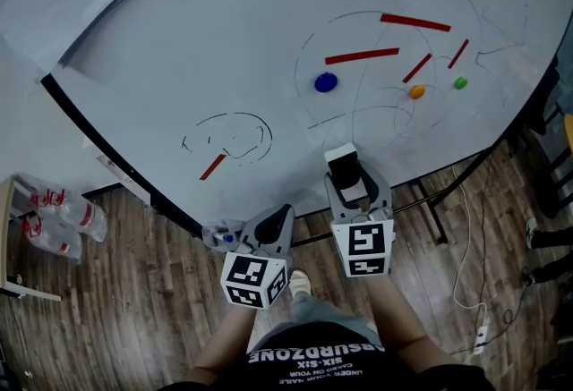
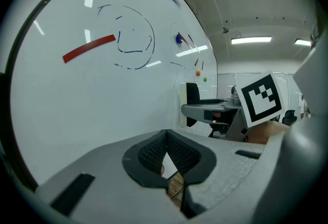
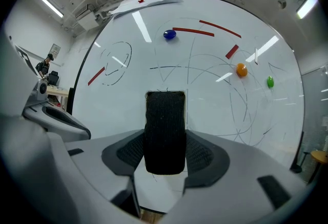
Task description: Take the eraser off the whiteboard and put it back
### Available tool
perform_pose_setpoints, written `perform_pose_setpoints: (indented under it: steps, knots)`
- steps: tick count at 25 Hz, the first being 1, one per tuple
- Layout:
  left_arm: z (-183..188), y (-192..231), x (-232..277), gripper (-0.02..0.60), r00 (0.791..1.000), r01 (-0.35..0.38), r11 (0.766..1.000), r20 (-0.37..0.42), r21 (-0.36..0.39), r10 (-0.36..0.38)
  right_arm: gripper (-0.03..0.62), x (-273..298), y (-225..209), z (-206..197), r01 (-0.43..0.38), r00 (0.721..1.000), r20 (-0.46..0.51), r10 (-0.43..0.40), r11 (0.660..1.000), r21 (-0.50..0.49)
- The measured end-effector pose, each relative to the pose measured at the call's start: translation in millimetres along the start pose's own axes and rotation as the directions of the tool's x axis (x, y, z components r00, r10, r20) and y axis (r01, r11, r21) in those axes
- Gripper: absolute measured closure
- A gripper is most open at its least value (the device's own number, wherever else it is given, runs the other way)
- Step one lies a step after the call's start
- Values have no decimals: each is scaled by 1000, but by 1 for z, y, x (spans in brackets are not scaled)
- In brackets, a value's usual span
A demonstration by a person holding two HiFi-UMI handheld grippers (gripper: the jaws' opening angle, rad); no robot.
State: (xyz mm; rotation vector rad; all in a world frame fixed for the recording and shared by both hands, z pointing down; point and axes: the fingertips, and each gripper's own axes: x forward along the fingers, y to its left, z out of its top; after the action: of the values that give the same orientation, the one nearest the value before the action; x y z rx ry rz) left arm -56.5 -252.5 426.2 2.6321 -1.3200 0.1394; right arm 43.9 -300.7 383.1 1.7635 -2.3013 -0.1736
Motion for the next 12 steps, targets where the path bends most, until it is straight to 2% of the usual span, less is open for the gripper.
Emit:
perform_pose_setpoints:
  steps: [12]
  knots:
    - [3, -14, -13, 574, 1000, -6, 1000, 15, 8, 6, 368, -22, 2, 3, -10, 1000, 7, 10, 1000, 4]
